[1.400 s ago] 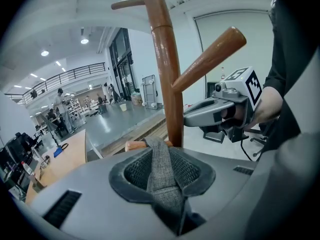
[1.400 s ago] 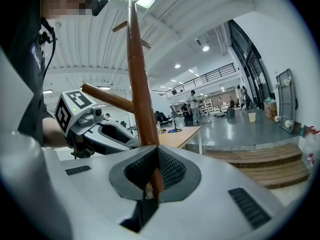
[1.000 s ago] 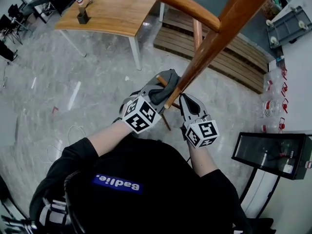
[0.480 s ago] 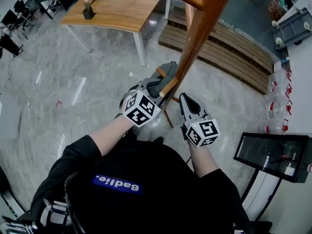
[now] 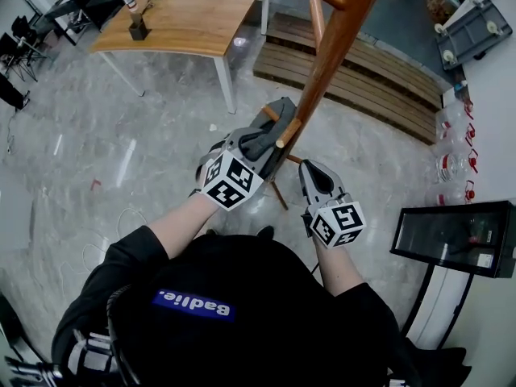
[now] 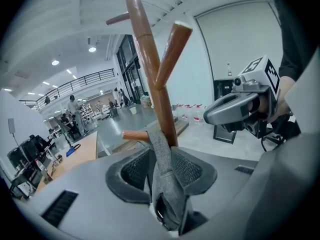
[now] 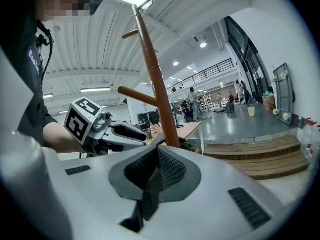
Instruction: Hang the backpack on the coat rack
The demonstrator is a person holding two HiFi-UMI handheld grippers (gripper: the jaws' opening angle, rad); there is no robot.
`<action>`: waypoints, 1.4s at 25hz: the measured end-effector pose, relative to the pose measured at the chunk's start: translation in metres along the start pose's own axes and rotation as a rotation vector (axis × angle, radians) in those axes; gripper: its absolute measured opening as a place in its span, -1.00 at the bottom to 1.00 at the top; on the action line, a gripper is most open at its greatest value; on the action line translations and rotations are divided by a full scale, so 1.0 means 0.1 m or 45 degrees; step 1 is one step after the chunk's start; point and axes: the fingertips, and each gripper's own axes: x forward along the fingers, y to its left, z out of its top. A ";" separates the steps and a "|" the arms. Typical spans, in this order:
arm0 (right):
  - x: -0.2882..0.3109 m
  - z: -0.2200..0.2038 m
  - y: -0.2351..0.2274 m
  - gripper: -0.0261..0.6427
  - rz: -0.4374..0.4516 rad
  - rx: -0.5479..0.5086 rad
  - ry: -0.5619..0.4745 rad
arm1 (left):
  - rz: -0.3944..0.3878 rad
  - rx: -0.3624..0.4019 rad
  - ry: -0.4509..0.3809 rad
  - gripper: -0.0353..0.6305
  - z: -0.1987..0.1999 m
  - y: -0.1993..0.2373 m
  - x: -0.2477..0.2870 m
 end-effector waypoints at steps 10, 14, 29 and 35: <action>0.01 -0.10 0.82 -0.90 -0.144 -0.018 0.002 | -0.141 -0.038 -0.162 -0.48 -0.20 0.02 -0.80; 0.04 -0.30 1.32 -0.90 -0.182 -0.025 0.042 | -0.202 -0.051 -0.213 -0.48 -0.47 -0.06 -1.18; -0.07 -0.28 2.33 -0.90 -0.047 -0.130 0.031 | -0.279 -0.189 -0.426 -0.72 -0.54 -0.34 -2.28; -0.38 -0.11 2.31 -0.90 0.014 -0.157 -0.030 | -0.277 -0.189 -0.430 -0.84 -0.35 -0.69 -2.36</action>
